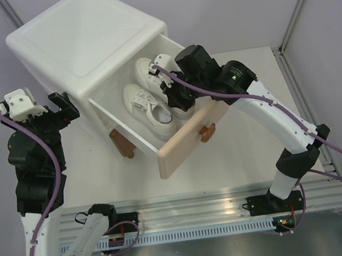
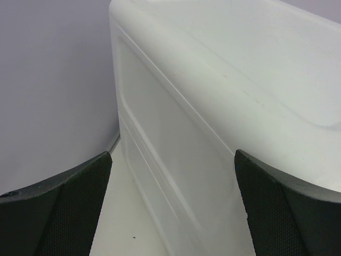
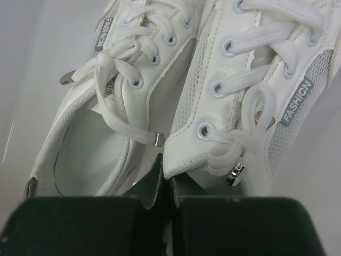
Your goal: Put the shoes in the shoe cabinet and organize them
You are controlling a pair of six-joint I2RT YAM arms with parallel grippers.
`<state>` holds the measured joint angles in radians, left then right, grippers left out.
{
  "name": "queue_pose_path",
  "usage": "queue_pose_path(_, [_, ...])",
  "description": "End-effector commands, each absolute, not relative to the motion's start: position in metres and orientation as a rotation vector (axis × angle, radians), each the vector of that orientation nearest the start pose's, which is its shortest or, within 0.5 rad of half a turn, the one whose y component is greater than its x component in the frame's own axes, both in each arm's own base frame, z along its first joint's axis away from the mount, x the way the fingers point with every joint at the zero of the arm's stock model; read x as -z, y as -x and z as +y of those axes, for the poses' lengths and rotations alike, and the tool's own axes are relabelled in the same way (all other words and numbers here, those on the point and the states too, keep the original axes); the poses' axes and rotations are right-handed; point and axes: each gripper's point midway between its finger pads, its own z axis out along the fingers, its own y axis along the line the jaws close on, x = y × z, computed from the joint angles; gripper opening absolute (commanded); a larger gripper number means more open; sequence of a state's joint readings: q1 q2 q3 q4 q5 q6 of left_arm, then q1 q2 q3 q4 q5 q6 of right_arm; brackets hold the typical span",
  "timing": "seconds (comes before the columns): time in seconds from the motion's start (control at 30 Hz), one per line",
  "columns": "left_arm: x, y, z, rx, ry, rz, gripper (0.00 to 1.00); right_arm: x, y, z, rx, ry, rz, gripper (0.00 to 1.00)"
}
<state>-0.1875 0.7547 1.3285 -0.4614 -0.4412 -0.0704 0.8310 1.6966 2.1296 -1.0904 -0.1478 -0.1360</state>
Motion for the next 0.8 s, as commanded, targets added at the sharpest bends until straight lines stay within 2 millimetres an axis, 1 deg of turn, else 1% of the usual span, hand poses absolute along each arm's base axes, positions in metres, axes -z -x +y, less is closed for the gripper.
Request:
queue_pose_path(0.0, [-0.474, -0.251, 0.02, -0.094, 0.231, 1.429, 1.0, -0.372, -0.286, 0.331, -0.471, 1.081, 1.879, 0.01])
queue_pose_path(0.1, [-0.478, -0.253, 0.02, -0.103, 0.224, 1.429, 1.0, -0.368, -0.286, 0.328, -0.448, 1.084, 1.896, 0.01])
queue_pose_path(0.3, [-0.472, -0.257, 0.018, -0.1, 0.22, 1.445, 1.0, -0.362, -0.285, 0.317, -0.388, 1.09, 1.92, 0.01])
queue_pose_path(0.4, [-0.473, -0.259, 0.018, -0.101, 0.218, 1.447, 1.0, -0.361, -0.291, 0.308, -0.325, 1.061, 1.932, 0.01])
queue_pose_path(0.5, [-0.472, -0.259, 0.017, -0.093, 0.218, 1.448, 1.0, -0.367, -0.292, 0.31, -0.326, 1.049, 1.913, 0.01])
queue_pose_path(0.53, [-0.472, -0.258, 0.016, -0.091, 0.217, 1.446, 1.0, -0.373, -0.294, 0.312, -0.333, 1.037, 1.895, 0.01])
queue_pose_path(0.63, [-0.471, -0.258, 0.017, -0.095, 0.221, 1.447, 1.0, -0.383, -0.293, 0.319, -0.347, 1.037, 1.86, 0.01])
queue_pose_path(0.77, [-0.472, -0.257, 0.018, -0.099, 0.219, 1.446, 1.0, -0.384, -0.287, 0.33, -0.353, 1.067, 1.841, 0.0])
